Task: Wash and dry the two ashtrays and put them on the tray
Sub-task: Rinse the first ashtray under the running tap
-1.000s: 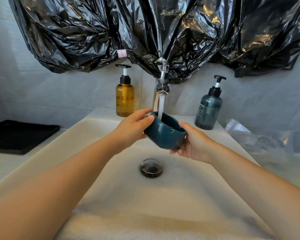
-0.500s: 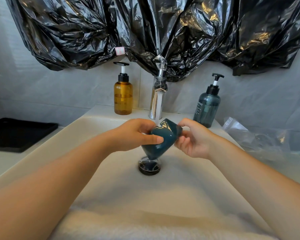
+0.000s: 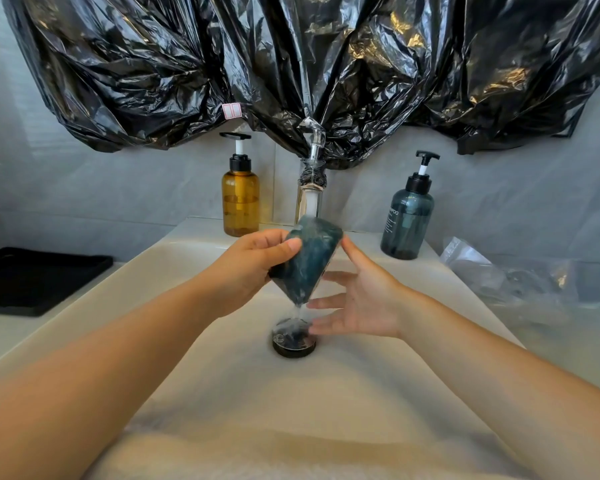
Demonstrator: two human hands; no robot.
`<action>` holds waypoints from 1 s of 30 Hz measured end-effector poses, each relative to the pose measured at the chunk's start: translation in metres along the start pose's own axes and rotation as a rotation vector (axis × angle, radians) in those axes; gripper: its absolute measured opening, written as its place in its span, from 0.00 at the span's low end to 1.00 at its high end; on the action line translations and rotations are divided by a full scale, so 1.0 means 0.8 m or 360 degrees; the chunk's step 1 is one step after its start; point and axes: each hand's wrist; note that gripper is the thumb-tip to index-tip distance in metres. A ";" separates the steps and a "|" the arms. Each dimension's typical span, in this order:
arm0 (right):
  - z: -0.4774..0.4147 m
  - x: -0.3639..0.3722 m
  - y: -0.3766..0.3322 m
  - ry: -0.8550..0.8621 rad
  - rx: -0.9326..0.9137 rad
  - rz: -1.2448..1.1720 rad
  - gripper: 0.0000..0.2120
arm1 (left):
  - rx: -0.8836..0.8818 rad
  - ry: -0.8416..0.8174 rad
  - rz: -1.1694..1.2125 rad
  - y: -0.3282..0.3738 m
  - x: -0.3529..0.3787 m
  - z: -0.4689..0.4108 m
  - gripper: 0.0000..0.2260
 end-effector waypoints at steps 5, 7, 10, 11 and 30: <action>0.004 0.008 -0.003 -0.0070 -0.0151 -0.0238 0.37 | -0.0111 -0.0119 0.0083 0.002 0.005 0.003 0.09; 0.005 0.010 -0.003 0.0002 -0.0198 -0.0159 0.35 | -0.0171 -0.0120 0.0091 0.005 0.006 0.002 0.10; 0.005 0.013 -0.005 0.0189 -0.0388 0.0240 0.25 | -0.0273 0.0001 0.0214 0.007 0.005 0.001 0.11; 0.005 0.015 -0.006 0.0250 -0.0464 0.0341 0.22 | -0.0300 0.0046 0.0243 0.006 0.005 0.000 0.11; 0.002 0.017 -0.006 0.0191 -0.0532 0.0310 0.21 | -0.0241 0.0222 0.0430 0.002 0.009 -0.003 0.10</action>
Point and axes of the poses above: each hand's wrist, its own z-axis away from the middle knuckle, its own x-axis out of the palm, y = z × x, and after that the axes turned 13 degrees about z, right-handed
